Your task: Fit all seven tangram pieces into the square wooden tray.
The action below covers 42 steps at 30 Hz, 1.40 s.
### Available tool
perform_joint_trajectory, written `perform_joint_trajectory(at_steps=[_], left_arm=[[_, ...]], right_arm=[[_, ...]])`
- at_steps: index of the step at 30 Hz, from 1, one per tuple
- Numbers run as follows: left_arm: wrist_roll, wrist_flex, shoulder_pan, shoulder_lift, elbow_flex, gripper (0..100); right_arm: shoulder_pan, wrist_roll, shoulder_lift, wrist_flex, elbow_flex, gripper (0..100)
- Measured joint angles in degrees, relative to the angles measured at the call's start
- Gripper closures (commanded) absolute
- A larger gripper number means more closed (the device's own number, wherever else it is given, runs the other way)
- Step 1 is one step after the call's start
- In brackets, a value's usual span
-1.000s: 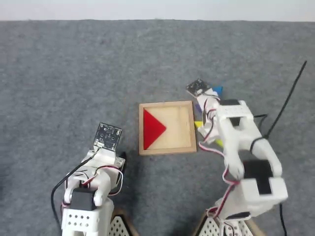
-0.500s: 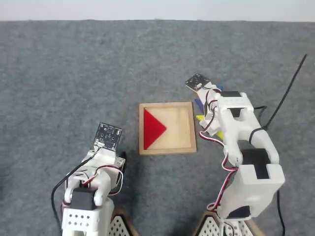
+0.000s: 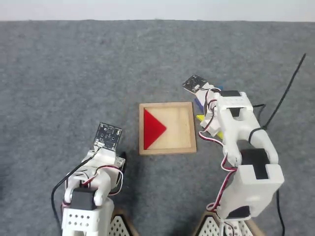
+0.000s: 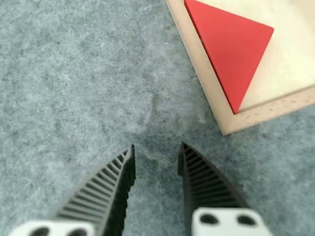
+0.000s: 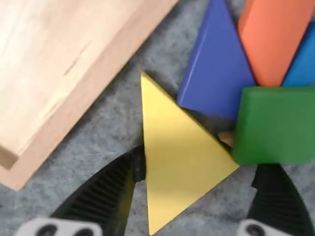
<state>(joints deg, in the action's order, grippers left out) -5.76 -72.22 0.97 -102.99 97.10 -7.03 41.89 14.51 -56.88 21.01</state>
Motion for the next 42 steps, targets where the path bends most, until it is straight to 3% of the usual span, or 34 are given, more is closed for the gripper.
perform_joint_trajectory(at_steps=[7, 16, 27, 30, 35, 38, 42], left_arm=[[0.0, 0.0, 0.0, 0.0, 0.0, 86], [0.0, 0.0, 0.0, 0.0, 0.0, 86], [0.0, 0.0, 0.0, 0.0, 0.0, 86], [0.0, 0.0, 0.0, 0.0, 0.0, 86], [0.0, 0.0, 0.0, 0.0, 0.0, 86], [0.0, 0.0, 0.0, 0.0, 0.0, 86], [0.0, 0.0, 0.0, 0.0, 0.0, 86]], right_arm=[[0.0, 0.1, -0.1, -1.5, -0.5, 76.5], [-0.2, 0.4, -0.8, -7.3, 0.7, 76.8], [10.9, 2.2, -6.7, -7.0, 8.1, 77.2], [14.6, -1.5, -8.9, -6.7, 8.6, 76.8], [16.2, -3.3, -12.0, -6.2, 8.7, 64.2], [12.4, -1.1, -12.1, -6.2, 8.7, 56.5], [6.1, 2.4, -12.1, -6.2, 8.7, 56.1]])
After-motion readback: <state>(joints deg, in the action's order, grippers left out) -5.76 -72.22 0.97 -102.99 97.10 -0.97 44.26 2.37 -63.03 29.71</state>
